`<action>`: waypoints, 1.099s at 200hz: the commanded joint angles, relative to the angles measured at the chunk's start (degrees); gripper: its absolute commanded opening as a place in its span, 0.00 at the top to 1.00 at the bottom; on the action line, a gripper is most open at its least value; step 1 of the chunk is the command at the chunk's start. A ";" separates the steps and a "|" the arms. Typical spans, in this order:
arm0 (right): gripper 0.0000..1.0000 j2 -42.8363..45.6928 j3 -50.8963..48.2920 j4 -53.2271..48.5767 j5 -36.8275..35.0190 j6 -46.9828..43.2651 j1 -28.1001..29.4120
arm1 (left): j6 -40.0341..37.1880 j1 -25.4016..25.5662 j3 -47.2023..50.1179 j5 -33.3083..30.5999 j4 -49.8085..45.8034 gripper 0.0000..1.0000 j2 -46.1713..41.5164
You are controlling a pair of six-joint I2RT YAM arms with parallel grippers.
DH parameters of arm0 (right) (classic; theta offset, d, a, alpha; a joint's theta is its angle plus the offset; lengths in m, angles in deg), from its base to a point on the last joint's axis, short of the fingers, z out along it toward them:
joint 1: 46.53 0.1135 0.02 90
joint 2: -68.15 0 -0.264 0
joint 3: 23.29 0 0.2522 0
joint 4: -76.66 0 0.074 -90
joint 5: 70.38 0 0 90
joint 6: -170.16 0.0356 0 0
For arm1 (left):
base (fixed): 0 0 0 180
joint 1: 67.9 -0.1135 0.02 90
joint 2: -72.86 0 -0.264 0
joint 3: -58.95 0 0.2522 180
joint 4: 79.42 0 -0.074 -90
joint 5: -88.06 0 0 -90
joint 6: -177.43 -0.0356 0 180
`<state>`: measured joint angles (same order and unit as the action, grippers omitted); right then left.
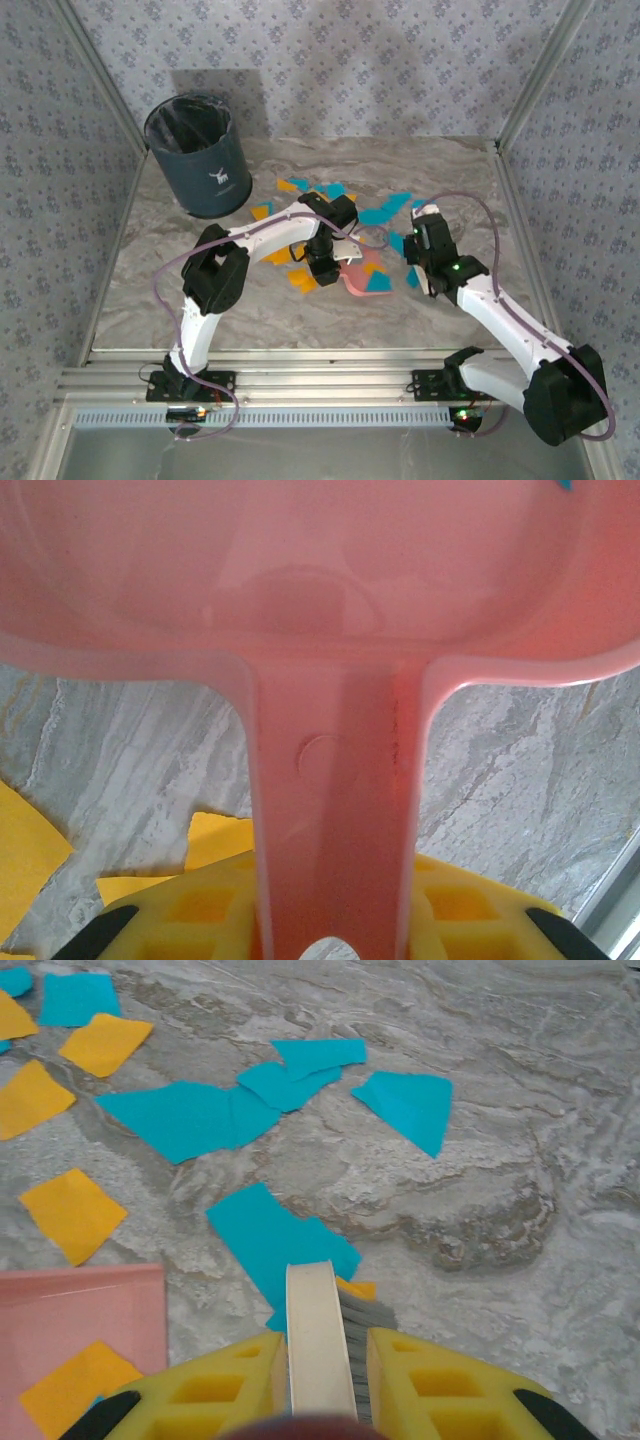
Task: Sweep away the paper scraps from the table
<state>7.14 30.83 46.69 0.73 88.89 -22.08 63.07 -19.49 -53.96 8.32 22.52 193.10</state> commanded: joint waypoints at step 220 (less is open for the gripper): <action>1.00 4.94 1.87 5.32 13.40 4.48 4.21 | 0.89 0.30 2.21 -1.94 -0.24 1.00 0.54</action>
<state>9.21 31.99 51.52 14.12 94.22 -18.30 63.53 -19.49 -52.67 7.47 22.65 193.34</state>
